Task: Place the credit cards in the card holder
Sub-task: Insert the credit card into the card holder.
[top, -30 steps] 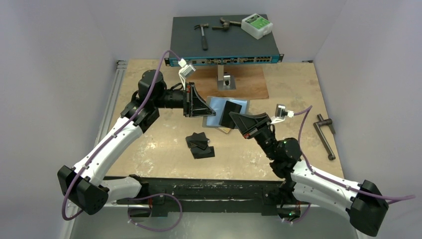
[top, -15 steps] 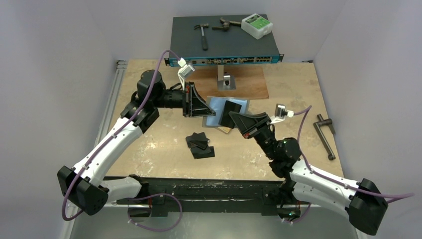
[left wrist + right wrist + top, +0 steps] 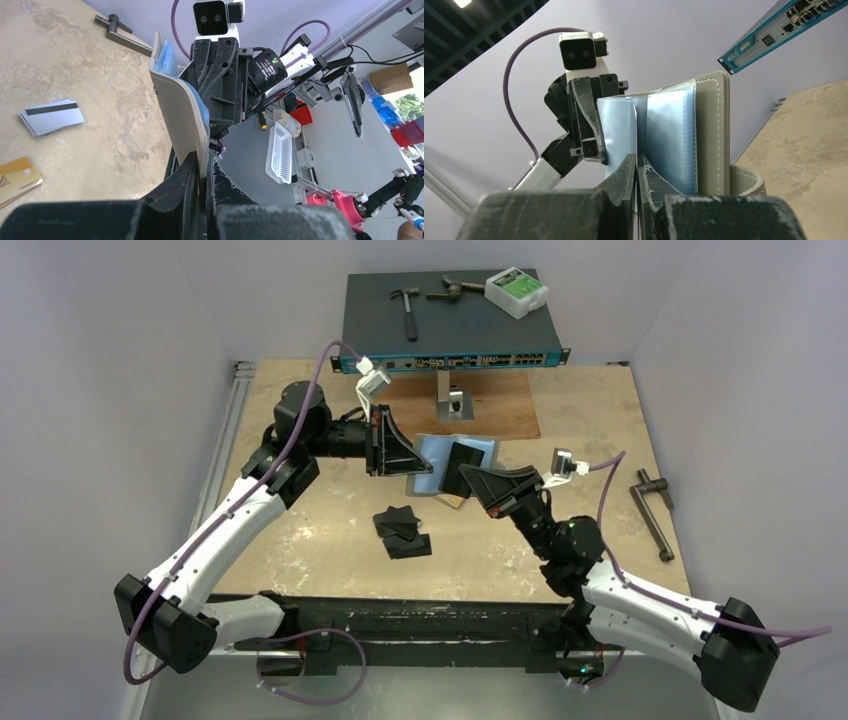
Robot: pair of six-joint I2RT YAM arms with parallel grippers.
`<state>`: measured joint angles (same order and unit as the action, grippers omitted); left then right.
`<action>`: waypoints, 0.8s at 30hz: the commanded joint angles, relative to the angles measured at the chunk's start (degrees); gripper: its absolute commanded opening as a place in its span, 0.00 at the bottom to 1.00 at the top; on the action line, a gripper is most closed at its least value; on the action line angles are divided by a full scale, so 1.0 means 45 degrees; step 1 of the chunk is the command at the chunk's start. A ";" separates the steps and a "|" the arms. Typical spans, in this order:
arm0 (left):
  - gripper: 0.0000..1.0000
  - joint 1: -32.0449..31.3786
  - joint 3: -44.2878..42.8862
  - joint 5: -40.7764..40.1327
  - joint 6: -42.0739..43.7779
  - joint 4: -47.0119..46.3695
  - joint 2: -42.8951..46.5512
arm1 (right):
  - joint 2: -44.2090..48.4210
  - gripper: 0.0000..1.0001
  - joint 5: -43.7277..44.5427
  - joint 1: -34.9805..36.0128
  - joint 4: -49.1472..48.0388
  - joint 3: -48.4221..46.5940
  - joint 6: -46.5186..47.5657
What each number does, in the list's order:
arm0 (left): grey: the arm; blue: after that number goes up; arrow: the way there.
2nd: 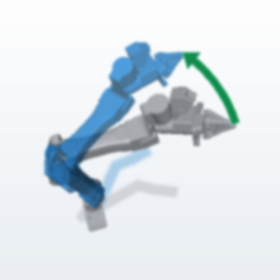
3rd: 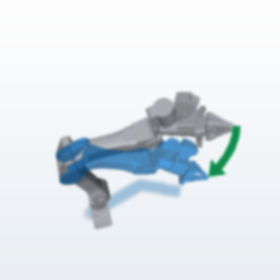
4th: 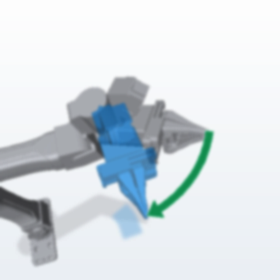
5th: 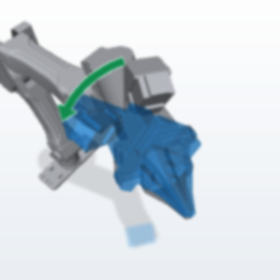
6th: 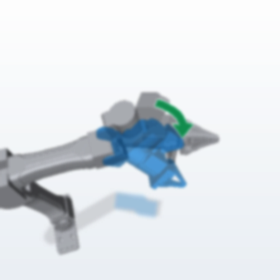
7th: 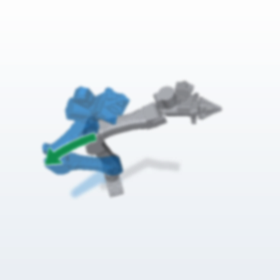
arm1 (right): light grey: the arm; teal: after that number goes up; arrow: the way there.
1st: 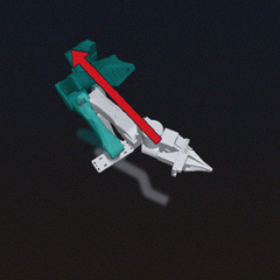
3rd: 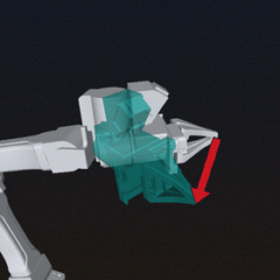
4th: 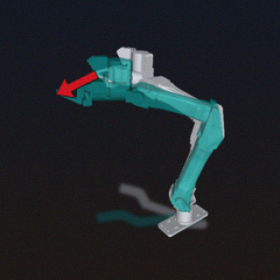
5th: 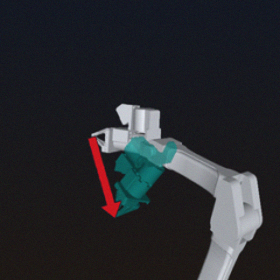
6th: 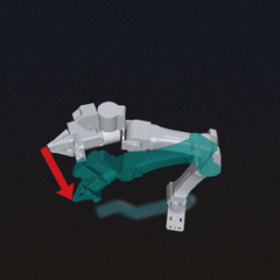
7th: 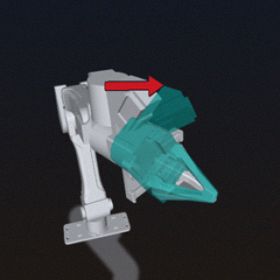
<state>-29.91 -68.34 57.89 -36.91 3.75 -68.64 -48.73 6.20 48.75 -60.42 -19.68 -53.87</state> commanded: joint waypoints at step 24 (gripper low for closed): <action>0.06 -0.0038 0.0086 0.0393 0.0020 -0.0854 0.0449 | -0.1166 0.00 -0.2222 0.0084 -0.1431 -0.0717 0.0366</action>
<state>-29.63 -67.59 58.94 -36.86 3.53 -67.75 -52.53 0.93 48.62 -66.52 -20.03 -53.28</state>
